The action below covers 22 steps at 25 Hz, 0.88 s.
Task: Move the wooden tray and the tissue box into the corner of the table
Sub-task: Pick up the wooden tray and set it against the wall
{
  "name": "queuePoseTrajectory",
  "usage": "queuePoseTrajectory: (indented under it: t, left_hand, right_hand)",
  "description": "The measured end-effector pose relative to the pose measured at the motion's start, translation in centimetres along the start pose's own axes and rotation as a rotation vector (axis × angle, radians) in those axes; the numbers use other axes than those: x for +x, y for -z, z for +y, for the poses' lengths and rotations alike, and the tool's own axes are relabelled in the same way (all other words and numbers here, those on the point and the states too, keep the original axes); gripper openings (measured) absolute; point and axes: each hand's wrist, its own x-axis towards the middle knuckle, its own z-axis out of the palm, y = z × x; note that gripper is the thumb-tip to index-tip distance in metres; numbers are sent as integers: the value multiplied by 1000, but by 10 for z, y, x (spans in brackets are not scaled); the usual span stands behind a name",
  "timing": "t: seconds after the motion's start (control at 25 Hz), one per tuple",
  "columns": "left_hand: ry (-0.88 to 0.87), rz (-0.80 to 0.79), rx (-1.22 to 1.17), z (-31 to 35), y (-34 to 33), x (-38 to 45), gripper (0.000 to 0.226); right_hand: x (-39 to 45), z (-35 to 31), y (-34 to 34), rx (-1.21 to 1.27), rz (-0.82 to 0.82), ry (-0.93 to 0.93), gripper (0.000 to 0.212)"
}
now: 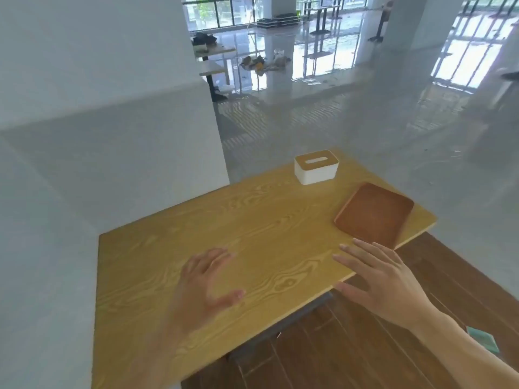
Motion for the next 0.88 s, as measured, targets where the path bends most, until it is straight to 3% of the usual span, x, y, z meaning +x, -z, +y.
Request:
queuePoseTrajectory:
  t: [0.2, 0.36, 0.64, 0.88]
  left_hand:
    - [-140, -133, -23, 52, -39, 48, 76]
    - [-219, -143, -40, 96, -72, 85, 77]
    - [-232, -192, -13, 129, -119, 130, 75]
    - [-228, -260, 14, 122, -142, 166, 74]
  right_hand:
    - [-53, 52, 18, -67, 13, -186, 61]
    - [-91, 95, 39, -76, 36, -299, 60]
    - [-113, 150, 49, -97, 53, -358, 60]
    - [-84, 186, 30, -71, 44, -335, 57]
